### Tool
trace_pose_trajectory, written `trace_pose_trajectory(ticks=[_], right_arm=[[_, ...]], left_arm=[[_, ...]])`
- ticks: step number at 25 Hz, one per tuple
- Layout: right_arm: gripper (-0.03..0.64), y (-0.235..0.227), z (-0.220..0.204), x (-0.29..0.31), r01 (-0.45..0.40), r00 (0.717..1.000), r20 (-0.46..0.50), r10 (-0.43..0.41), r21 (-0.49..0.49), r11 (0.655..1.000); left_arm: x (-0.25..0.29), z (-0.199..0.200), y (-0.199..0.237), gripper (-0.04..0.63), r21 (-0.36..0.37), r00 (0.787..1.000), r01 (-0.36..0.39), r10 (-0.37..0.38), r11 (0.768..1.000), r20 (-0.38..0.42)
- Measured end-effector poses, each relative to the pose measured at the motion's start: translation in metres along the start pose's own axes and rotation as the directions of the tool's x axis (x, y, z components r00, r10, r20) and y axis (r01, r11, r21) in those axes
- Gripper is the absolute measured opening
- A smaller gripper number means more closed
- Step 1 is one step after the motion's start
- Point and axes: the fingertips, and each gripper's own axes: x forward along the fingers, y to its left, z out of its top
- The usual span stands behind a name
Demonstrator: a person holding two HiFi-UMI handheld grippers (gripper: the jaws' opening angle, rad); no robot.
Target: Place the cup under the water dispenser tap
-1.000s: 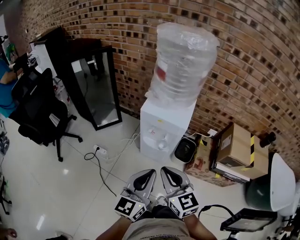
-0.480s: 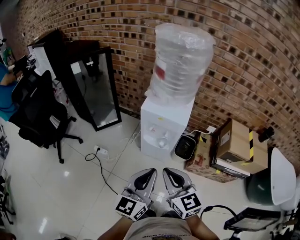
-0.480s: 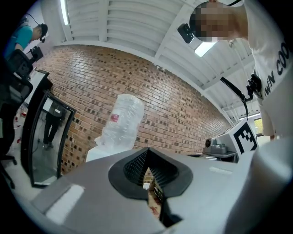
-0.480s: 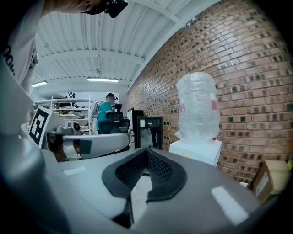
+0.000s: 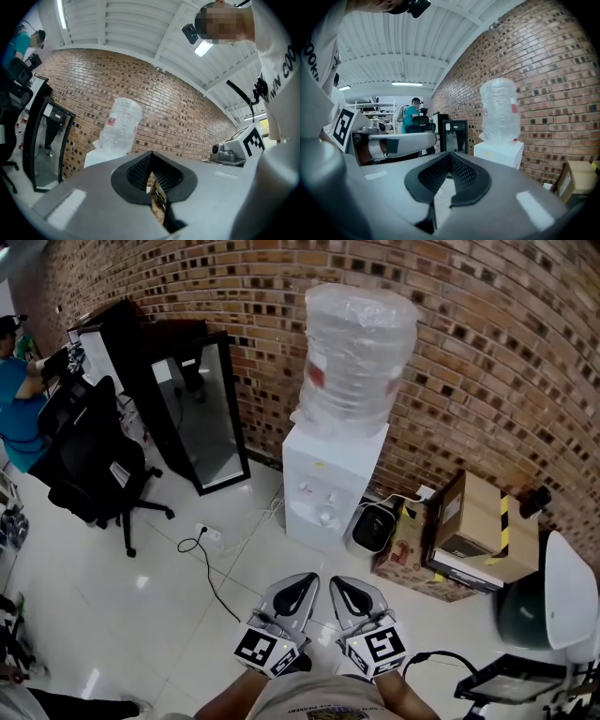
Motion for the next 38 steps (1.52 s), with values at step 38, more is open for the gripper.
trace_pose_trajectory(ticks=[38], right_arm=[[0.006, 0.086, -0.042, -0.223, -0.114, 0.993, 0.038, 0.114, 0.007, 0.993]], left_arm=[[-0.127, -0.024, -0.214, -0.010, 0.072, 0.997, -0.071, 0.072, 0.995, -0.016]])
